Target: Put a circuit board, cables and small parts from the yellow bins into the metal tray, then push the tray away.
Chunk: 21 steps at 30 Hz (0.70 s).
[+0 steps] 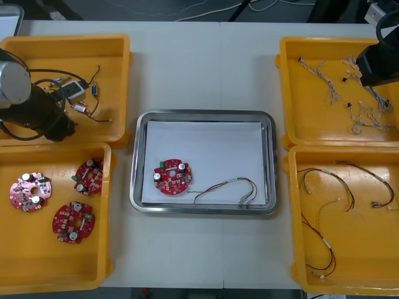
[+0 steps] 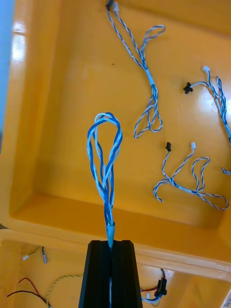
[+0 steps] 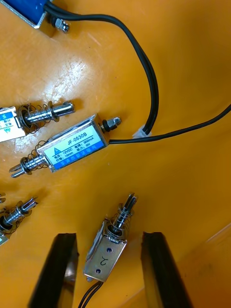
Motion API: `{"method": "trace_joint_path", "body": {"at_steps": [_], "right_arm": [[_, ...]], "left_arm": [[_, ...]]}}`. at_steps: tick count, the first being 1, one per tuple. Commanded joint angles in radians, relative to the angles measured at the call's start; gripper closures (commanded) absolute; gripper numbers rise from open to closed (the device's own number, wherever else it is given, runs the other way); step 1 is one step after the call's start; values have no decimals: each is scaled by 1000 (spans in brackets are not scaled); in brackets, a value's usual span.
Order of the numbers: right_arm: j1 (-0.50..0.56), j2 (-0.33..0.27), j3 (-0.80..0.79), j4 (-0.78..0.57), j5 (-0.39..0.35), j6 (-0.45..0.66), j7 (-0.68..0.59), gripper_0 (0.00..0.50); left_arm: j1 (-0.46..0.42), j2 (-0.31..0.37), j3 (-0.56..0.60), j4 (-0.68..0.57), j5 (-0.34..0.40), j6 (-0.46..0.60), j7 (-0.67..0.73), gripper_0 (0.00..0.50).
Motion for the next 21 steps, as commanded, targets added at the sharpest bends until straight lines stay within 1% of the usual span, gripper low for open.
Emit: {"method": "trace_joint_path", "body": {"at_steps": [1,3,5,7,8,10,11,12,16,21], "right_arm": [[59,-45,-29,-131,-34,7,-25,500],[84,-45,-30,-168,-67,7,-25,500],[105,-40,-30,-208,-83,7,-25,500],[110,-40,-30,-224,-88,7,-23,500],[113,-32,-29,-226,-94,7,-20,500],[116,-17,-29,-227,-105,7,-22,500],[118,-8,-25,-232,-105,7,-22,500],[118,-5,-21,-234,-103,7,-20,500],[118,1,31,-235,-96,4,-25,500],[119,3,73,-241,-83,-20,-28,500]], "left_arm": [[-15,-1,-21,10,-5,-15,-190,188],[-12,-1,-21,10,-6,-22,-191,217],[-9,-1,-21,10,-8,-24,-194,288],[-4,-2,-21,10,-11,-28,-197,328],[-1,-1,-21,10,-13,-33,-199,360],[2,-1,-21,10,-17,-36,-203,407],[2,-1,-21,10,-20,-36,-207,483],[4,-1,-21,10,-20,-36,-207,500],[7,-1,-20,10,-23,-38,-207,500],[2,-2,14,9,1,-36,-190,500]]}}
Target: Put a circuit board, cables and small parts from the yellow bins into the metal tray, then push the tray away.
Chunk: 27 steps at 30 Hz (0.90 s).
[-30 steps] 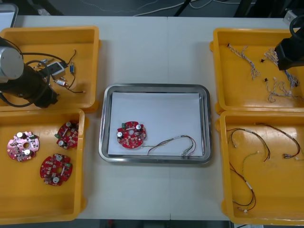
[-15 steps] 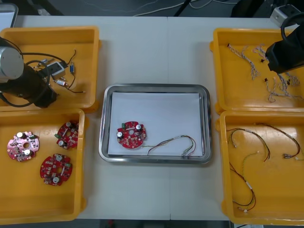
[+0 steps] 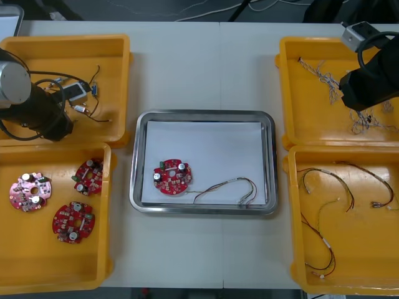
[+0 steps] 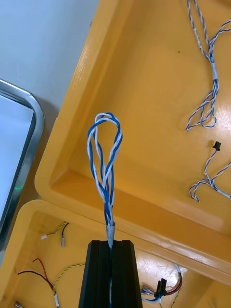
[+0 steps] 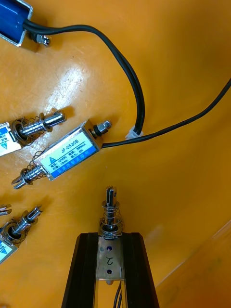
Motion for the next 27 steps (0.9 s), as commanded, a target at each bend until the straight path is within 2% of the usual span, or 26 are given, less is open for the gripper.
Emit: {"method": "trace_joint_path", "body": {"at_steps": [1,7,13,17,19,27], "right_arm": [[5,2,41,-36,6,-25,-28,500],[11,13,44,-37,-5,-28,-29,500],[11,15,50,-37,-4,-28,-29,500],[12,15,50,-36,7,-28,-25,500],[12,15,50,-36,7,-28,-25,500],[12,15,50,-36,7,-28,-25,500]], "left_arm": [[1,-2,20,8,10,-18,-72,500],[-24,-4,100,-12,79,59,-45,500],[-39,-4,154,-39,98,114,-11,500],[-45,-2,172,-113,118,177,77,500],[-53,-1,172,-174,110,208,135,500],[-90,9,155,-283,55,297,331,500]]}}
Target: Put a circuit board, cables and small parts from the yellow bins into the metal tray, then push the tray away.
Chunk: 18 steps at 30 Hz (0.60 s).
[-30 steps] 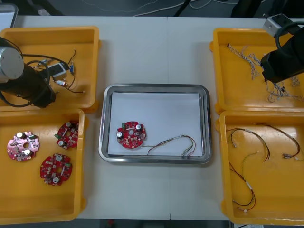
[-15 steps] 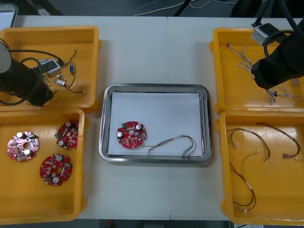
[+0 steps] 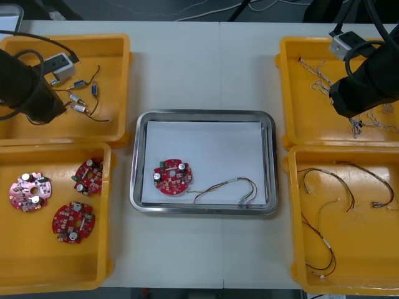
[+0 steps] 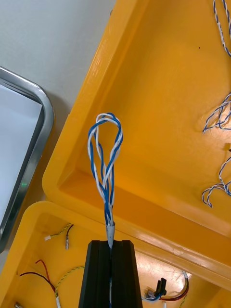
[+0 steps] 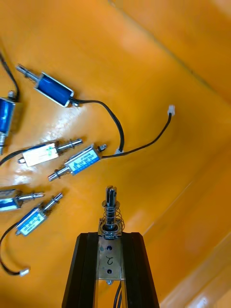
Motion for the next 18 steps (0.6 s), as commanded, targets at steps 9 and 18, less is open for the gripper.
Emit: {"method": "trace_joint_path", "body": {"at_steps": [9,18], "right_arm": [[3,6,14,-32,5,-8,-25,500],[3,6,14,-32,5,-8,-25,500]], "left_arm": [[-58,13,3,-245,-11,195,480,500],[-50,12,-59,-380,6,253,736,500]]}}
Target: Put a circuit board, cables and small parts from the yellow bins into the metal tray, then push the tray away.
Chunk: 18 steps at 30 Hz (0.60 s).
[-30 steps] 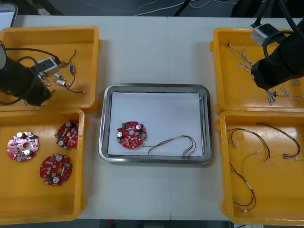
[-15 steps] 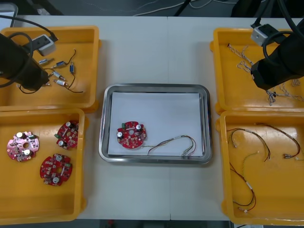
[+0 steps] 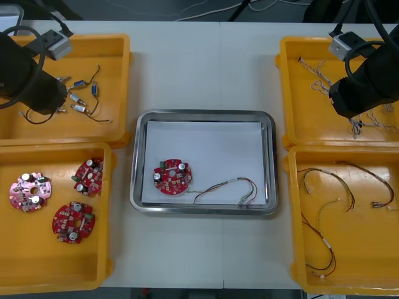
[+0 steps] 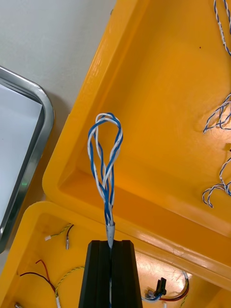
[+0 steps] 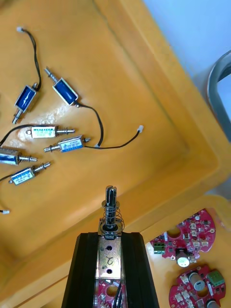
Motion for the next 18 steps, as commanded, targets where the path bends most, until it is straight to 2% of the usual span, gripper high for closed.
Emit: {"method": "trace_joint_path", "body": {"at_steps": [1,8,12,18], "right_arm": [[2,6,14,-31,5,-8,-25,500],[2,6,14,-31,5,-8,-25,500],[2,6,14,-31,5,-8,-25,500],[2,6,14,-31,5,-8,-25,500]], "left_arm": [[-33,6,-43,-79,20,10,293,500],[-32,4,-109,-136,29,10,455,500],[-32,4,-188,-189,26,10,602,500],[-32,-17,-274,-231,-21,10,729,500]]}}
